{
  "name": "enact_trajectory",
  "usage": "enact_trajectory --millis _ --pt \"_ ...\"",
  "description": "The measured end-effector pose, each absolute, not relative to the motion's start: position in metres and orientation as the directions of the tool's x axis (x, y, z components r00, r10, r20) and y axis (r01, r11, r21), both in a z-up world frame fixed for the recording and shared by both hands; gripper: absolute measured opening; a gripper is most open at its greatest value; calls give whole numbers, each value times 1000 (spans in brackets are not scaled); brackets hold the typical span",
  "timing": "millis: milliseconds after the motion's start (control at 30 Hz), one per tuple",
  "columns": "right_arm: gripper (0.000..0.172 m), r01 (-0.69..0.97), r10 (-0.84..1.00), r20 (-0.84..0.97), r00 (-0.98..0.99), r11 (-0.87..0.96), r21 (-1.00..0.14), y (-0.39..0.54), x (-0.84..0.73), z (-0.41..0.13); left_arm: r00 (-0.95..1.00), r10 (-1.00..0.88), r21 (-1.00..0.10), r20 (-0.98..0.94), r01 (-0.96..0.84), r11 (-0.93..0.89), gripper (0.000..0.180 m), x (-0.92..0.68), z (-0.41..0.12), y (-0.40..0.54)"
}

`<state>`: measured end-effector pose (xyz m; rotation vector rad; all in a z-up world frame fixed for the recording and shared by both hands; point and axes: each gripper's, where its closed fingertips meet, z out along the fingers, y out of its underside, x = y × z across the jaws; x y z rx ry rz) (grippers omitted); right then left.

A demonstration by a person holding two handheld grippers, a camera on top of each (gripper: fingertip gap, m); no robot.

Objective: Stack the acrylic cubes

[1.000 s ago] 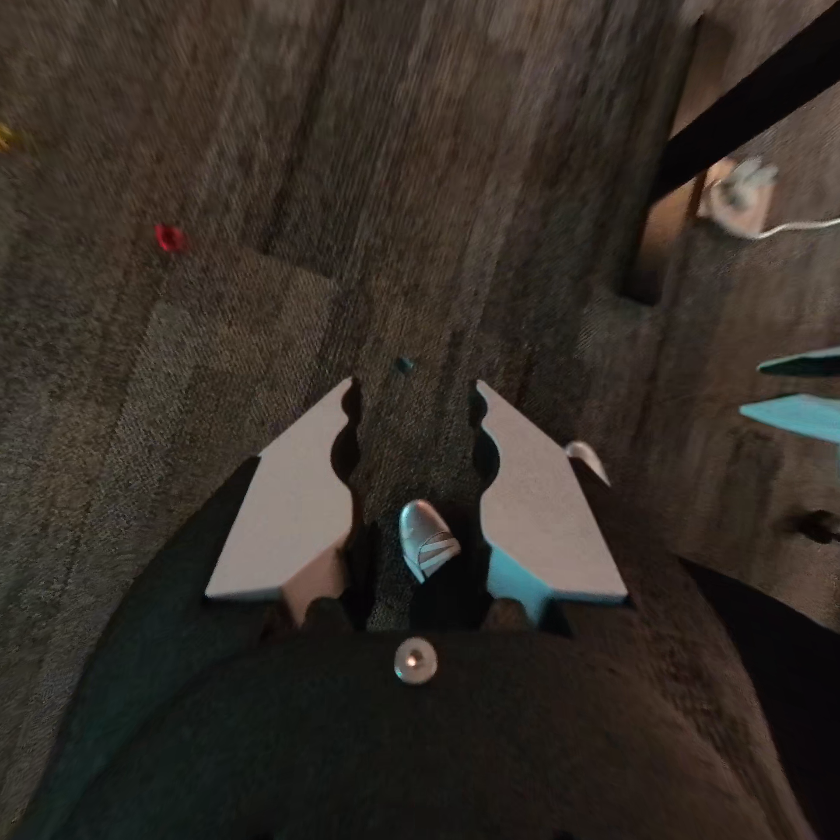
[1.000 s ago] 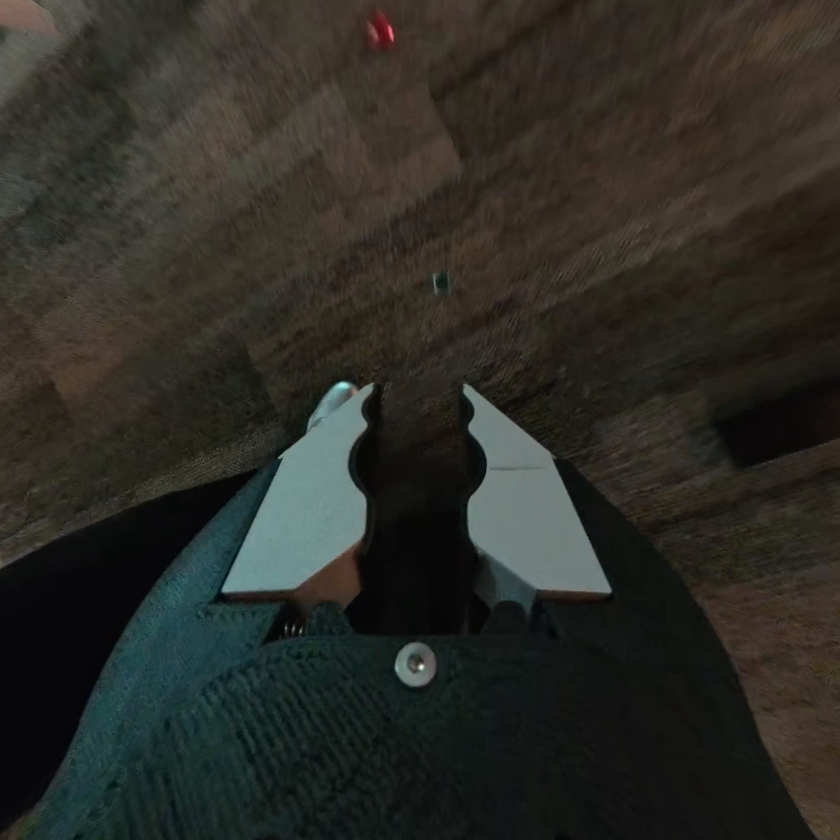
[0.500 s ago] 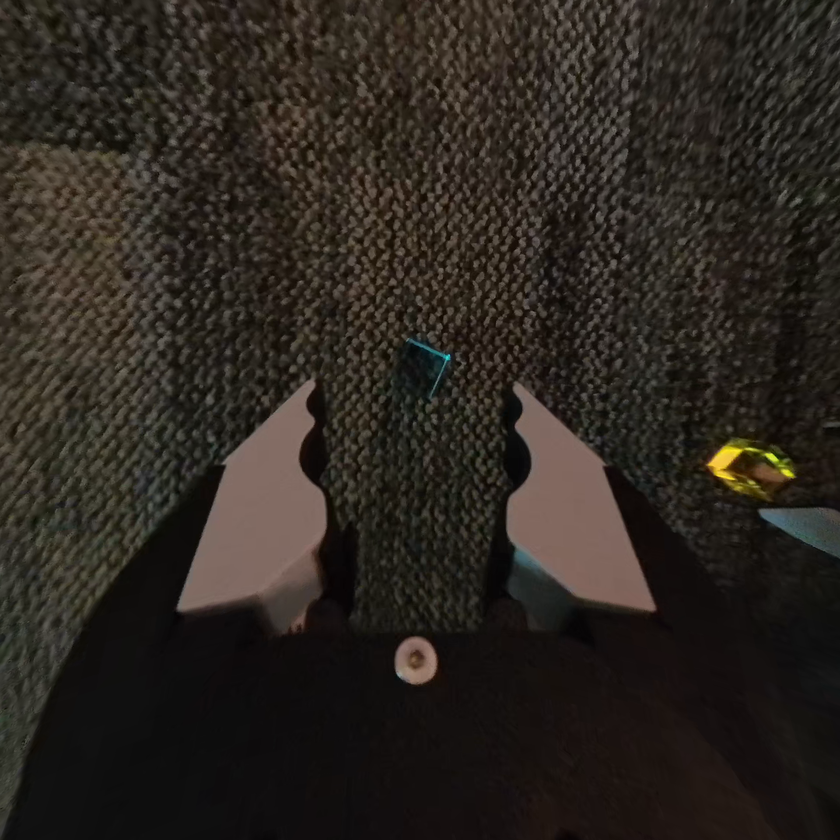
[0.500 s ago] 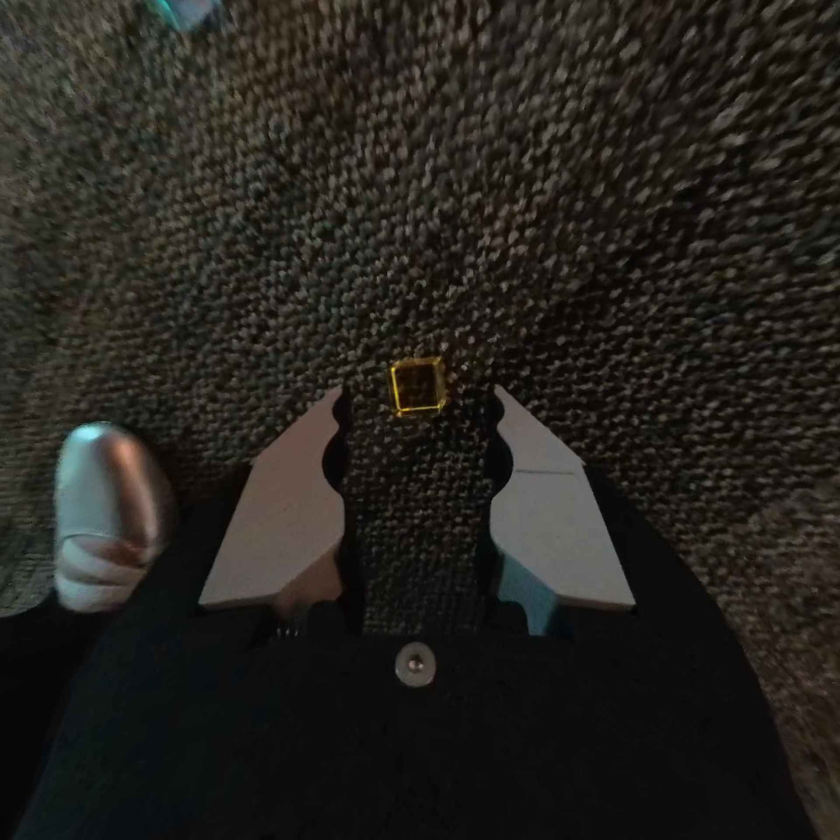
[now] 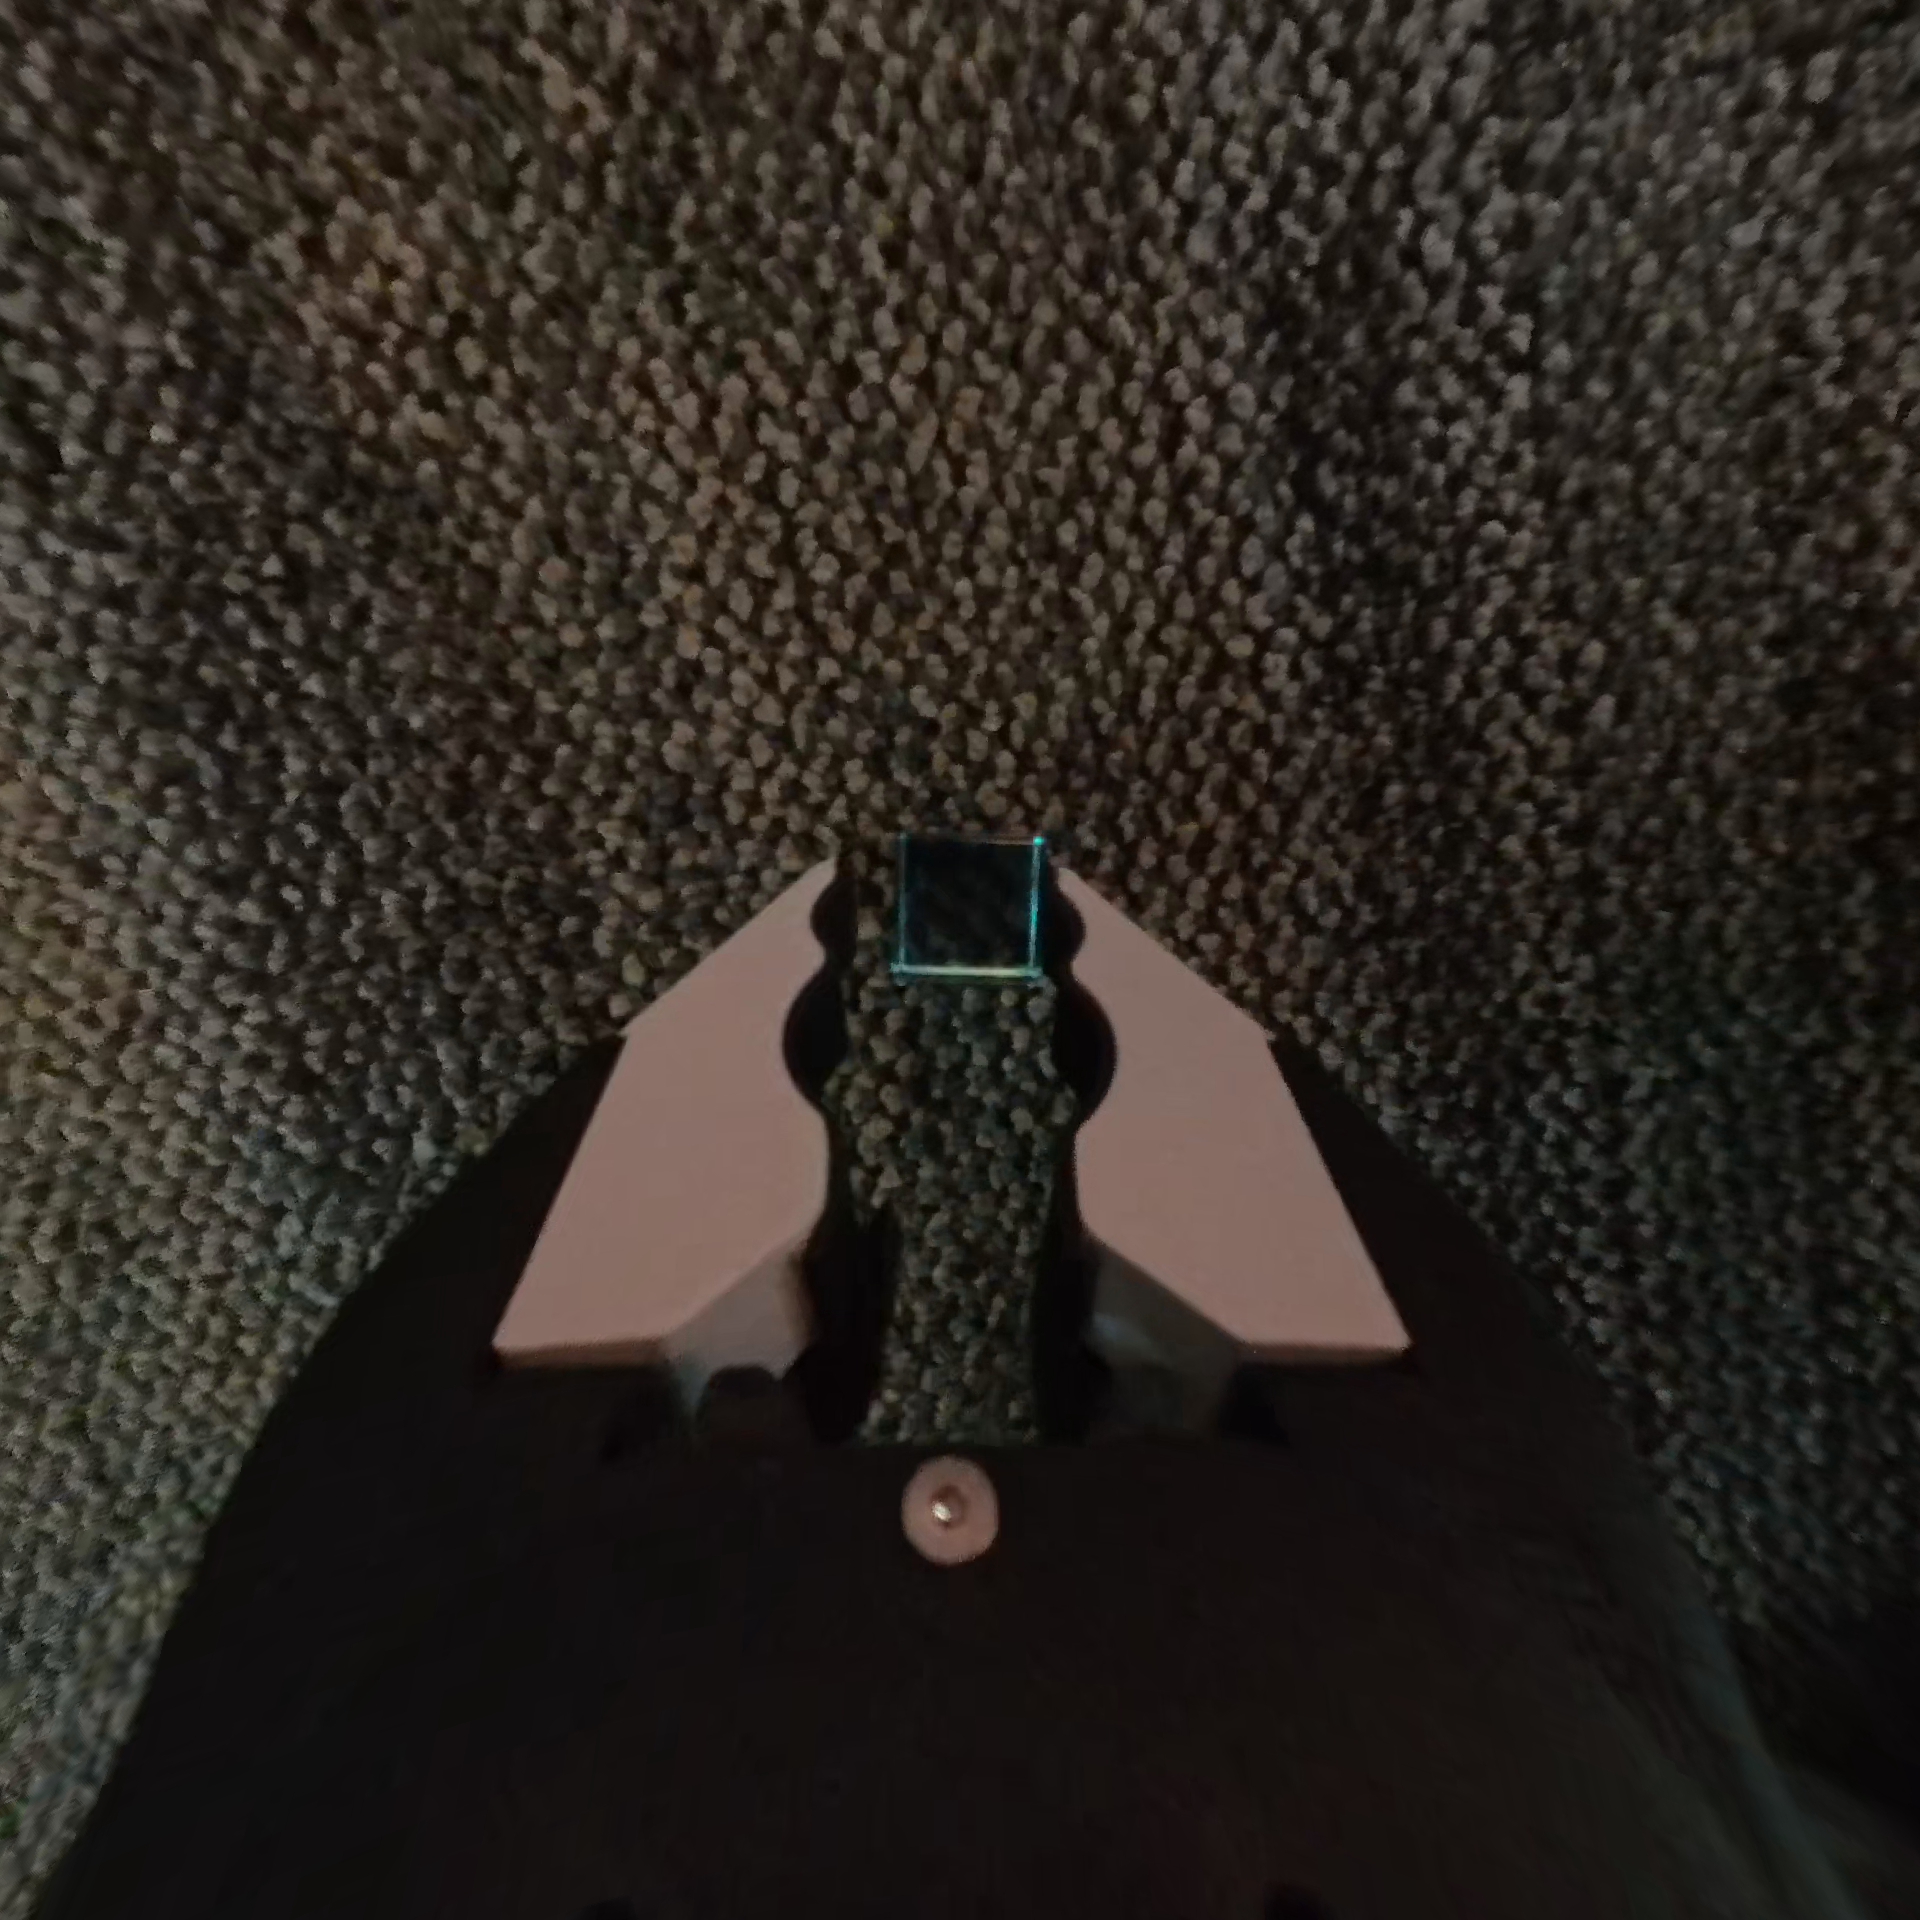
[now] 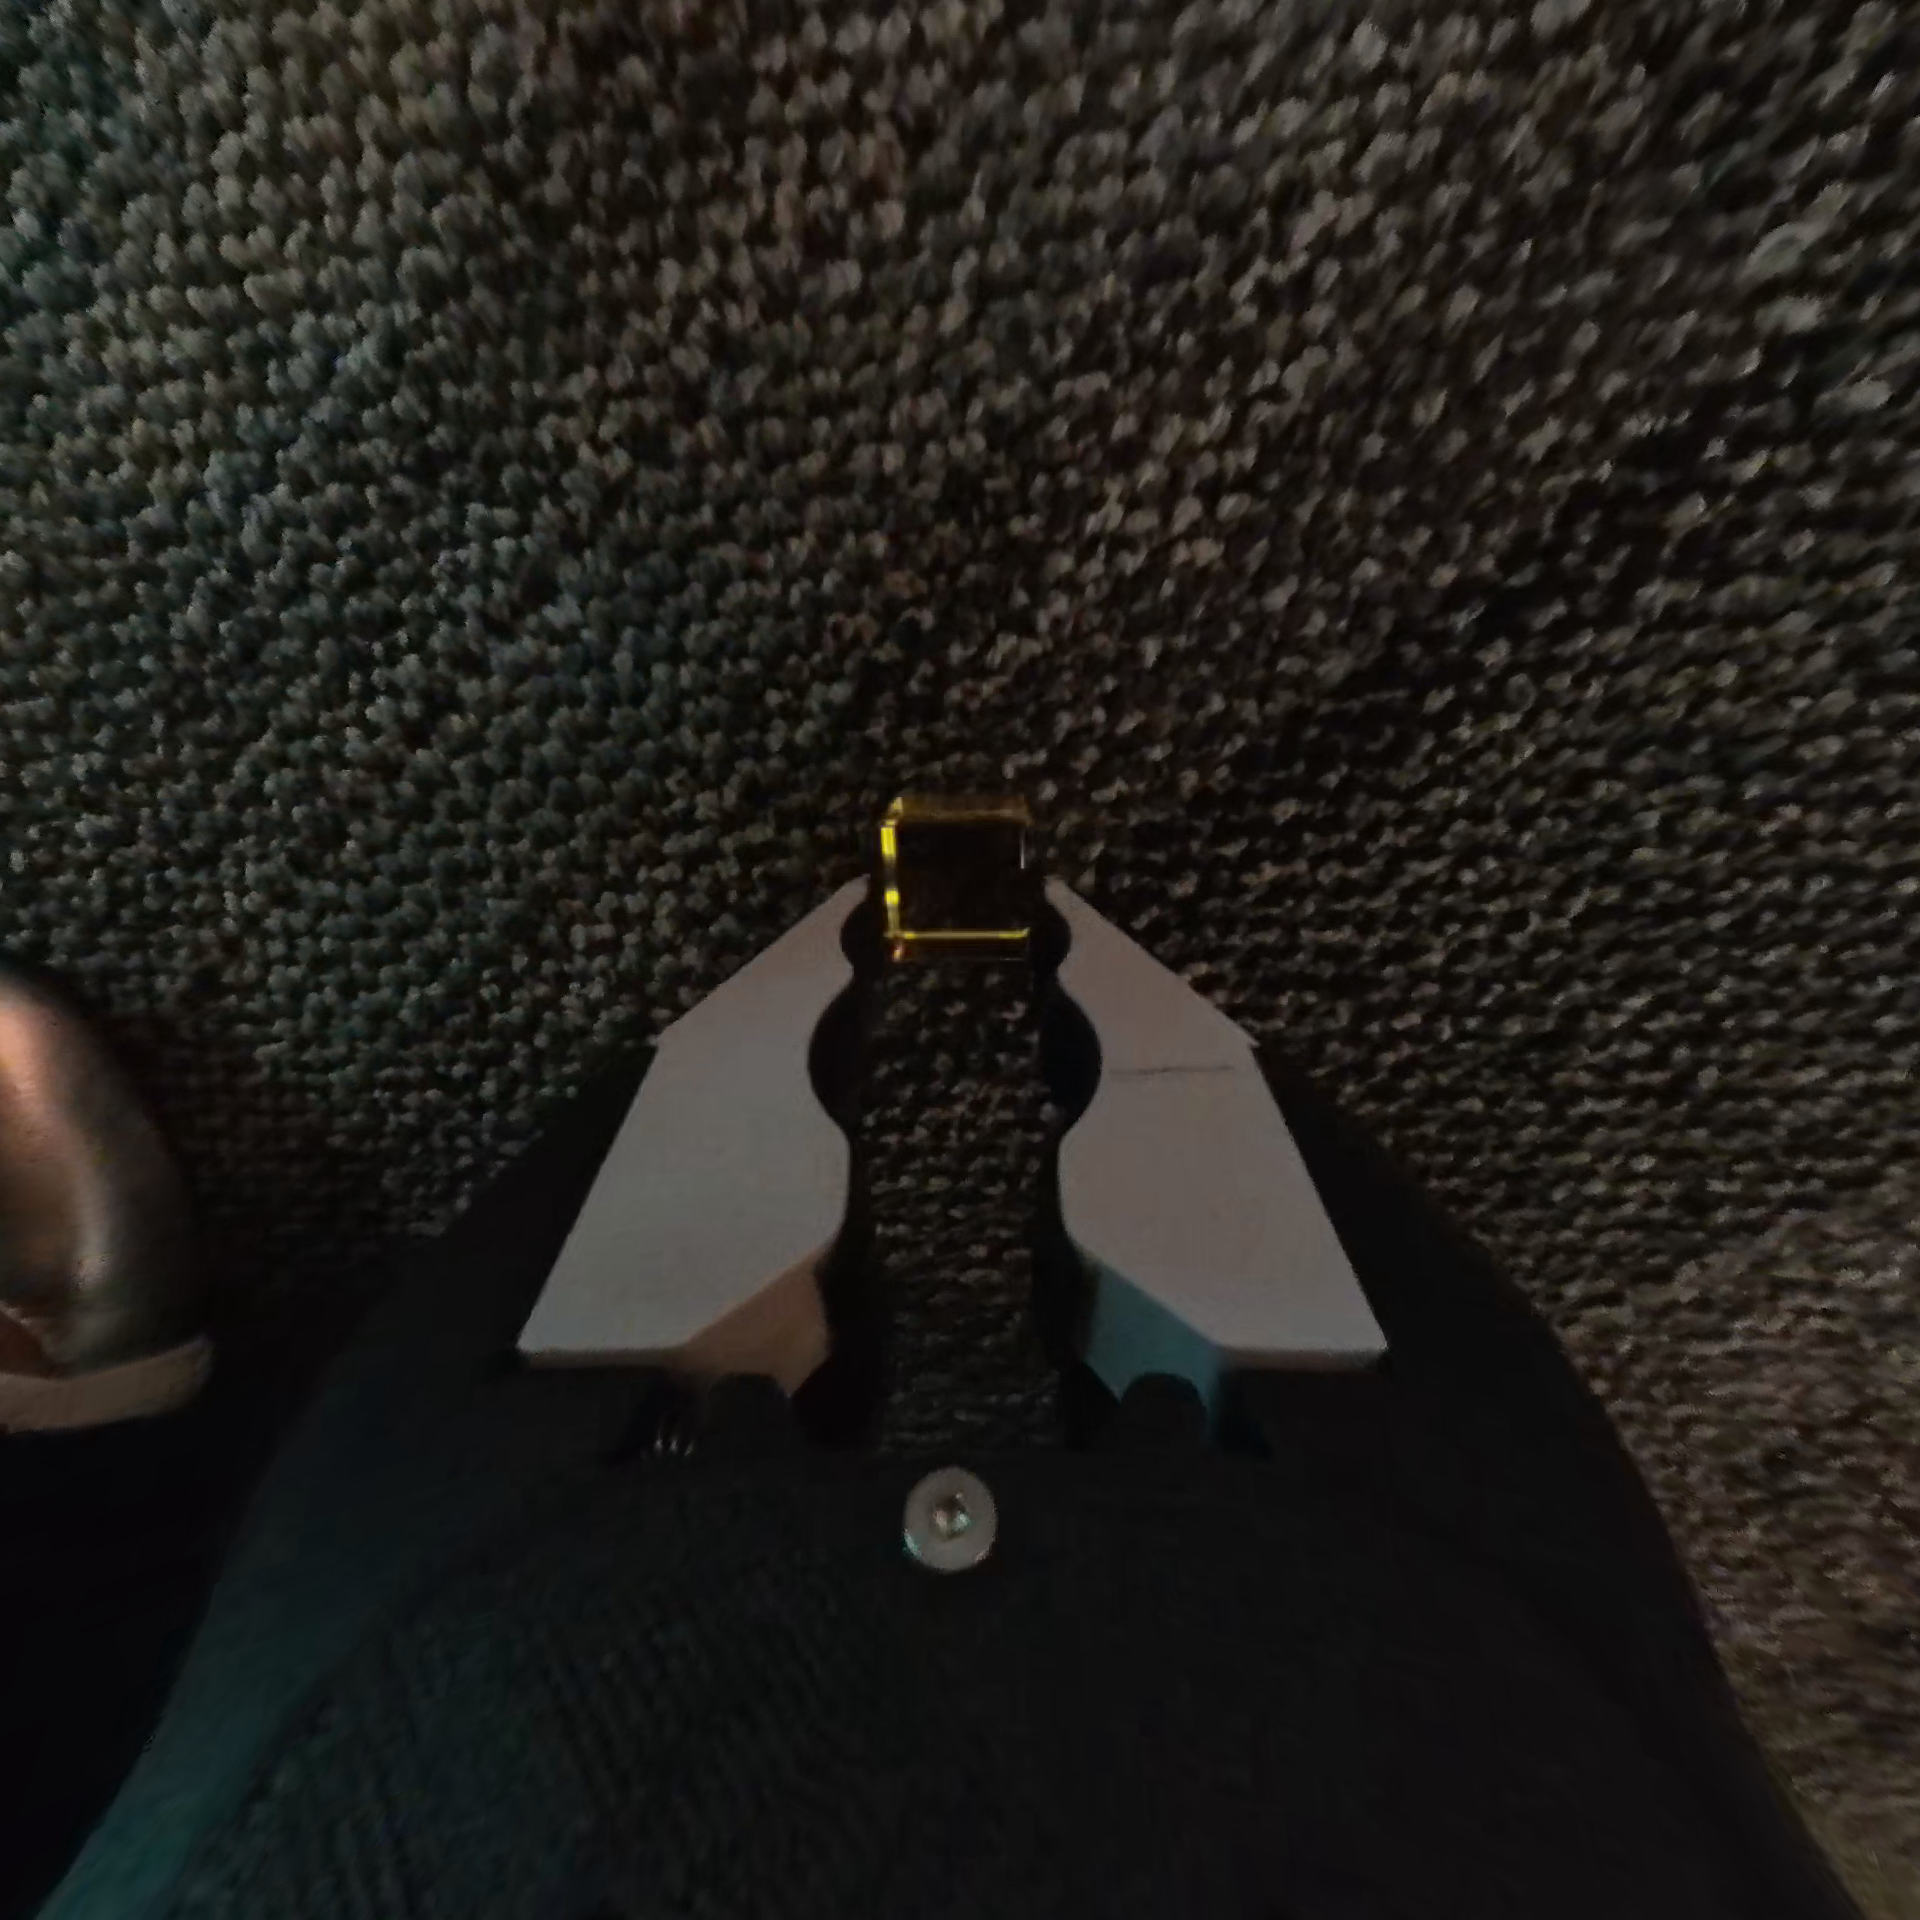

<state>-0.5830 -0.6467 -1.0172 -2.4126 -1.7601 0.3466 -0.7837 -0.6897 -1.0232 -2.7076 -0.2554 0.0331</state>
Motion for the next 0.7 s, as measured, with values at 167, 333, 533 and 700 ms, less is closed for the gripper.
enact_trajectory --millis 167,333,533,700 --pt "26 912 950 -134 282 -309 -272 -634 -599 -983 948 314 -341 57 314 -886 27 -780 -1000 -699" --pt "25 890 957 -123 261 -288 -354 -617 -617 -880 926 371 -438 72 363 -822 27 -748 -885 -711" --pt "25 864 989 -78 127 -149 -481 -618 -638 -687 927 364 -640 94 336 -691 27 -736 -664 -709" --pt "25 774 998 -44 38 -58 -630 -621 -652 -500 936 336 -789 103 283 -546 27 -743 -462 -698"
